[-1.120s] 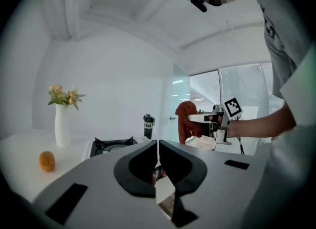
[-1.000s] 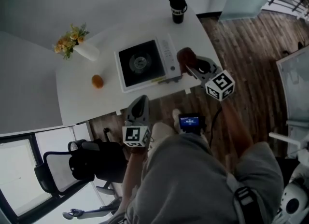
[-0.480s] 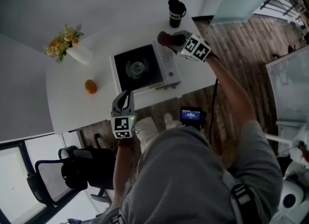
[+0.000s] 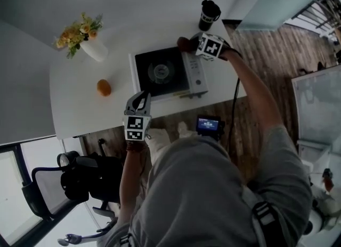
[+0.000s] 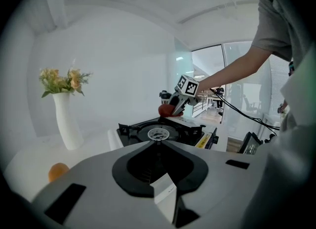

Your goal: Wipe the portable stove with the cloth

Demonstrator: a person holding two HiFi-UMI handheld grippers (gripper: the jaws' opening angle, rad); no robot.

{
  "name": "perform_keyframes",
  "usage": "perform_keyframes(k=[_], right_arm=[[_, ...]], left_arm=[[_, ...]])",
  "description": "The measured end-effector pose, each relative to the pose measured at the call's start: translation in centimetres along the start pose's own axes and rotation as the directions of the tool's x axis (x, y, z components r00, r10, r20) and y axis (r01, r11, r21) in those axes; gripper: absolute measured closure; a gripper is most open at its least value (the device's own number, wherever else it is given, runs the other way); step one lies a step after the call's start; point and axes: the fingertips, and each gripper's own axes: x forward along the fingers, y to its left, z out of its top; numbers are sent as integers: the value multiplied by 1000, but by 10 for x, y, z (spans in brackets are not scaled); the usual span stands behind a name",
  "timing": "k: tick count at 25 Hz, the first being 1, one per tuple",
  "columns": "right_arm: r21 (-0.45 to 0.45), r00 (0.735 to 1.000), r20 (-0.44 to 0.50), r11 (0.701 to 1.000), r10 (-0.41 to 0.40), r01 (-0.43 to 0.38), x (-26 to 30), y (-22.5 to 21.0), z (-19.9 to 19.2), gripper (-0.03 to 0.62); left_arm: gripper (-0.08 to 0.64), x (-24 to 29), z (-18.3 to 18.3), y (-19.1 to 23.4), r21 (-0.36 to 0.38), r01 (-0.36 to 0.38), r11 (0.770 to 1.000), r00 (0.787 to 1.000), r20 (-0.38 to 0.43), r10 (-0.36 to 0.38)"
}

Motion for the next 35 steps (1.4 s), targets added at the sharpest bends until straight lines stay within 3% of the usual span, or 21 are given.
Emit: perform_keyframes(k=[3,6,9,11,14,16,20,27,35], right_arm=[[-18,1000,1,999,27,-27,-3,0,2,351],[42,995,52,995,86,-88,-13,3,10,351],[44,993,88,995,81,-85,-21,-1,17,353],[39,994,88,997,69,-72,-22,-1,16,387],[25,998,40,999,47,-48,-13,0,13,397],[26,999,-14,999,38,-38,-4,2,7,439],[28,995,-69,997,67,-65,3,7,0,466],[55,994,-43,994,101,-98,6,9,2,497],[162,992,28,979,123,-125,1,16,-1,503]], left_arm=[[487,0,-7,3,-19,-16,1000,1000,-18,16],[461,1,-14,5,-33,-25,999,999,-32,24],[442,5,-20,1,-28,-20,999,999,-49,19],[426,7,-21,-4,-24,-16,1000,999,-51,15],[412,10,-21,-7,-17,-21,1000,998,-52,20],[404,12,-21,-8,-16,-25,1000,998,-56,24],[399,13,-20,-8,-58,-14,998,999,-48,11],[391,14,-20,-7,-39,-38,999,999,-40,36],[391,15,-18,-7,-62,-22,998,999,-42,20]])
